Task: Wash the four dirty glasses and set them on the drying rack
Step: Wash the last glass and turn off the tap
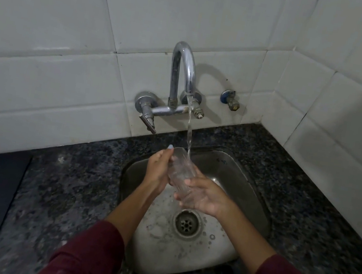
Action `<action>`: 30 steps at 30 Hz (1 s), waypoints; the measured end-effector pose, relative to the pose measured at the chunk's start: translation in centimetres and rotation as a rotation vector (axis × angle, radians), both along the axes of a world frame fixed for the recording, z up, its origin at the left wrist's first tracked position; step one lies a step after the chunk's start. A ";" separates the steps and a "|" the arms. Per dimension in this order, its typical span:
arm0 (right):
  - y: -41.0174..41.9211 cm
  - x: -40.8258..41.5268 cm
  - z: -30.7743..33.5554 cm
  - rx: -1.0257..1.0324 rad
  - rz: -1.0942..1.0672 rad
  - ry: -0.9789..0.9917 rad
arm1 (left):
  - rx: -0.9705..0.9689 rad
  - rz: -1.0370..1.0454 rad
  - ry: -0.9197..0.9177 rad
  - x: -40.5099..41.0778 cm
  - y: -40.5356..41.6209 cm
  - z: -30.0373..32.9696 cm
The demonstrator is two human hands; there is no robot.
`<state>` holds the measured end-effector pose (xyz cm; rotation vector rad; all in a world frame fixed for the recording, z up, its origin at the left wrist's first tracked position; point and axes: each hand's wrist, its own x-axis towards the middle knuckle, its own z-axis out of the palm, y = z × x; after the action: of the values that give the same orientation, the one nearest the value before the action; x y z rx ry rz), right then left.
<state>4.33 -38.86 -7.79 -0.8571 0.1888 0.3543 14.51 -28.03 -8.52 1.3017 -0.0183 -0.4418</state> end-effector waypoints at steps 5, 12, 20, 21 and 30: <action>2.1 0.0 0.5 -1.280 -0.137 -0.157 | -0.007 -0.125 0.055 -0.3 -0.2 0.0; 2.1 0.4 -2.3 -1.112 -0.188 -0.072 | 0.087 -0.183 0.112 -1.2 -0.4 -0.2; 2.6 -1.0 -5.4 -0.353 -0.197 0.061 | 0.794 -0.347 -0.389 -4.0 -0.8 -0.2; 2.8 -1.0 -5.4 -0.348 -0.209 0.068 | 0.816 -0.339 -0.446 -4.3 -0.5 -0.4; 1.6 -0.2 -3.7 -1.073 -0.338 -0.041 | 0.558 -0.242 -0.464 -4.0 2.7 -1.3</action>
<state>4.16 -37.27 -11.51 -1.8538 0.4987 -0.1233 10.52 -25.31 -9.87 1.9425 -0.4739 -0.3509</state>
